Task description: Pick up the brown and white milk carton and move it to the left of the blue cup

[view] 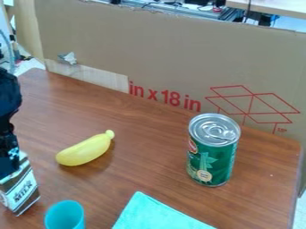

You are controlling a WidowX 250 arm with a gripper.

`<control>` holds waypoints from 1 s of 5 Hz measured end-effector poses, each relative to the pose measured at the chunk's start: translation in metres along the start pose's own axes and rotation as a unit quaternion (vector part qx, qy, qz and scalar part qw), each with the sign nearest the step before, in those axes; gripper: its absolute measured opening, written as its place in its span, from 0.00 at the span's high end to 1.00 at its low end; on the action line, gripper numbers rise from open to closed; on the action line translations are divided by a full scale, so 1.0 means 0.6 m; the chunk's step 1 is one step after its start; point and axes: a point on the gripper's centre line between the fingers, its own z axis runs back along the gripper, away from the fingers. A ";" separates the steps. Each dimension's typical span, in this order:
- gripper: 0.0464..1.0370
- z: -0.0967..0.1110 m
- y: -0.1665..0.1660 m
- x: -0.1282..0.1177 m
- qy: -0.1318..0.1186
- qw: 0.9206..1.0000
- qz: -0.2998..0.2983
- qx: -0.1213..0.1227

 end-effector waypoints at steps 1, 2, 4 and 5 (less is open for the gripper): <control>0.20 -0.005 0.004 -0.005 0.011 1.000 0.006 0.009; 0.20 -0.016 0.003 -0.001 0.011 1.000 -0.005 -0.001; 0.14 -0.019 0.010 0.000 0.010 1.000 -0.002 -0.022; 0.02 -0.005 -0.002 -0.010 0.014 0.999 0.001 -0.032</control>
